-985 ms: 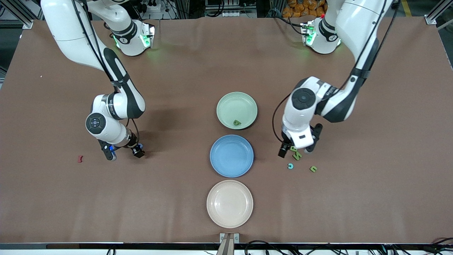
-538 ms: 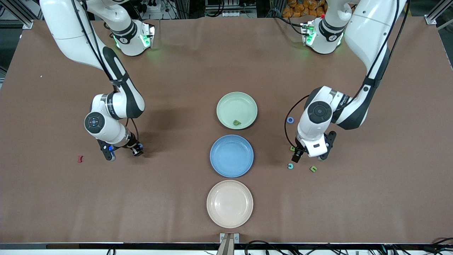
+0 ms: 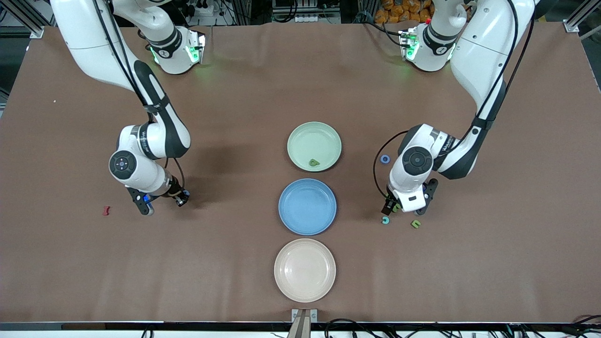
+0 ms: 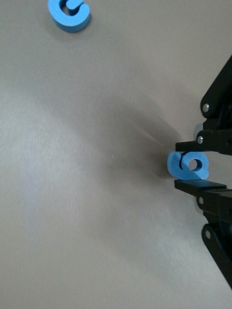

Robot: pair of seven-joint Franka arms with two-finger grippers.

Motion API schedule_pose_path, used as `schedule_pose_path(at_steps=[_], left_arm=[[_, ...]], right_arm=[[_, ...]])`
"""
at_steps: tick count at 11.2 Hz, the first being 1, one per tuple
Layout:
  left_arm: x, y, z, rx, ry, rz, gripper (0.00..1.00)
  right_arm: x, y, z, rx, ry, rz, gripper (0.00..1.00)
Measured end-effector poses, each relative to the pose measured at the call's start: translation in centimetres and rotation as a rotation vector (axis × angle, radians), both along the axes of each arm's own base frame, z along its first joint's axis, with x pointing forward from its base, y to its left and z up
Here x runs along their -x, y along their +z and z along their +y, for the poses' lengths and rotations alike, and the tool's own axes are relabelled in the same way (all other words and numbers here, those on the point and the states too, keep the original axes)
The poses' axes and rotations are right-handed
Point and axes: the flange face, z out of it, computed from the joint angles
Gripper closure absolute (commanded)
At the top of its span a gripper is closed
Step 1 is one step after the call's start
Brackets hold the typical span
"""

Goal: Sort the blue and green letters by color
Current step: 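Grasp blue 6 with the right gripper while the left gripper grasps green B, then open the right gripper over the blue plate while the left gripper carries B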

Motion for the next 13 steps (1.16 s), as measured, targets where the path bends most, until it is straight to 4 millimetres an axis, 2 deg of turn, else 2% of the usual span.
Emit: schedule_pose_path(at_steps=[4, 6, 9, 10, 11, 12, 13], left_arm=[[0.0, -0.4, -0.2, 0.021, 0.024, 0.015, 0.0], [0.1, -1.0, -0.2, 0.02, 0.025, 0.024, 0.0], [0.1, -1.3, -0.1, 0.028, 0.04, 0.034, 0.0], [0.1, -1.4, -0.1, 0.029, 0.042, 0.036, 0.44], [0.1, -1.4, -0.1, 0.03, 0.043, 0.036, 0.75], [0.1, -1.4, -0.1, 0.034, 0.051, 0.037, 0.97], [0.0, -1.3, 0.0, 0.046, 0.071, 0.042, 1.0]], right_arm=[[-2.4, 5.7, 1.6, -0.031, 0.206, -0.018, 1.0], [-2.2, 6.7, 4.5, -0.044, 0.387, -0.037, 1.0], [-1.9, 8.3, 10.4, -0.061, 0.611, -0.087, 1.0], [-1.9, 9.2, 12.5, -0.069, 0.663, -0.109, 1.0], [-1.8, 9.7, 14.6, -0.074, 0.704, -0.133, 1.0], [-1.7, 9.7, 17.0, -0.076, 0.744, -0.167, 1.0], [-1.6, 9.1, 19.7, -0.076, 0.782, -0.213, 1.0]])
